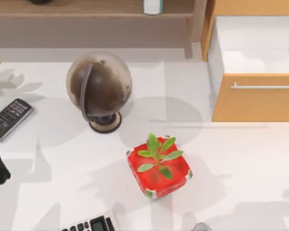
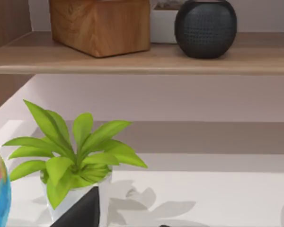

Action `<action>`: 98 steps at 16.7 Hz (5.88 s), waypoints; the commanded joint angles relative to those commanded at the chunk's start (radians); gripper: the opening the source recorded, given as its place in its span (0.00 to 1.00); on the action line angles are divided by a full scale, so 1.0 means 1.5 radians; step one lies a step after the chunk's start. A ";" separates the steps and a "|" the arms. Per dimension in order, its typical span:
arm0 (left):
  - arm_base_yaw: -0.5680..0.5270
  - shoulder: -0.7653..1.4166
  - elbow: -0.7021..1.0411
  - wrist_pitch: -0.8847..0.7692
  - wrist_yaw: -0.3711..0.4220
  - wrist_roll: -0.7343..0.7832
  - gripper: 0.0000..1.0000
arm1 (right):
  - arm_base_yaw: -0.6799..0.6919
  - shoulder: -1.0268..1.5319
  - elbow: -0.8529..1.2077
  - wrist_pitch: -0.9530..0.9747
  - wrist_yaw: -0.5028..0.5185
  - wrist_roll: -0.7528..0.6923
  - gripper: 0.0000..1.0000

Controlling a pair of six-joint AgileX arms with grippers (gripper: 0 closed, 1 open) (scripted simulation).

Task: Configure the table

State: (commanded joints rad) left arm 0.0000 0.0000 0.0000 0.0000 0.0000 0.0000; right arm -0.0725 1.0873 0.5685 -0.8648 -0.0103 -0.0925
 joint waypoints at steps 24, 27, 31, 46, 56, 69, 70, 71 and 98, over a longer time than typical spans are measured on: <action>0.000 0.000 0.000 0.000 0.000 0.000 1.00 | -0.001 0.032 -0.045 0.024 0.001 0.000 0.00; 0.000 0.000 0.000 0.000 0.000 0.000 1.00 | -0.001 0.034 -0.047 0.023 0.001 0.000 0.00; 0.000 0.000 0.000 0.000 0.000 0.000 1.00 | -0.001 0.034 -0.047 0.023 0.001 0.000 0.15; 0.000 0.000 0.000 0.000 0.000 0.000 1.00 | -0.001 0.034 -0.047 0.023 0.001 0.000 1.00; 0.000 0.000 0.000 0.000 0.000 0.000 1.00 | 0.019 0.034 -0.051 0.087 0.008 -0.036 1.00; 0.000 0.000 0.000 0.000 0.000 0.000 1.00 | 0.198 0.175 -0.173 0.842 0.107 -0.446 1.00; 0.000 0.000 0.000 0.000 0.000 0.000 1.00 | 0.211 0.198 -0.186 0.915 0.118 -0.487 1.00; 0.000 0.000 0.000 0.000 0.000 0.000 1.00 | 0.224 0.223 -0.200 0.987 0.129 -0.527 1.00; 0.000 0.000 0.000 0.000 0.000 0.000 1.00 | 0.260 0.602 -0.188 1.709 0.240 -0.975 1.00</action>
State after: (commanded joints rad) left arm 0.0000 0.0000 0.0000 0.0000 0.0000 0.0000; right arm 0.3171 1.9903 0.2870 1.6984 0.3494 -1.5553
